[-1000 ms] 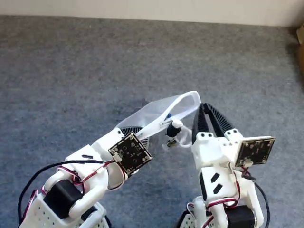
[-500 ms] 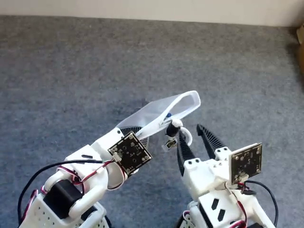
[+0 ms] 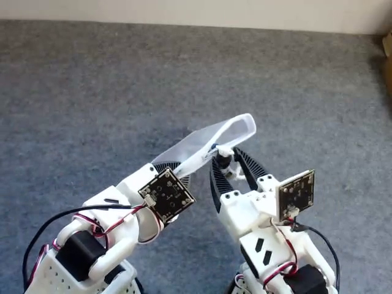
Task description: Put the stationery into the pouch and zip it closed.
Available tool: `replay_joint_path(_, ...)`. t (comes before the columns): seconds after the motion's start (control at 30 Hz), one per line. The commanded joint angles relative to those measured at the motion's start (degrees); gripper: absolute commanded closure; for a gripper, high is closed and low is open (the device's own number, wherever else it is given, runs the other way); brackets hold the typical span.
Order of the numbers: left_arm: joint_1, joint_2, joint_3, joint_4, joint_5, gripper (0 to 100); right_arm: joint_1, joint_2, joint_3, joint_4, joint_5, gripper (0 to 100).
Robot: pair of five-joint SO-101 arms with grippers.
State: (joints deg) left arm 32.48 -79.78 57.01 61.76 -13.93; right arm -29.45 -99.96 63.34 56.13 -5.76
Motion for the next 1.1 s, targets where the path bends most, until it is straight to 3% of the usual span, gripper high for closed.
replay_joint_path(0.0,-0.9,-0.7,-0.7,0.3,0.1,100,-0.1,0.3,0.2,-2.1,0.1,95.4)
replay_joint_path(0.07,-0.9,-0.7,-0.7,0.3,0.1,100,1.5,0.3,0.2,-2.3,1.1,99.7)
replay_joint_path(0.37,-0.8,-0.7,-0.7,0.3,0.1,100,17.9,0.3,0.6,-7.4,1.7,99.5)
replay_joint_path(0.9,-1.0,-0.8,-0.7,0.4,0.1,100,28.2,0.5,3.6,-17.4,2.2,99.5)
replay_joint_path(1.07,-1.1,-0.8,-0.8,0.4,0.1,100,29.1,0.9,3.9,-17.4,7.0,99.5)
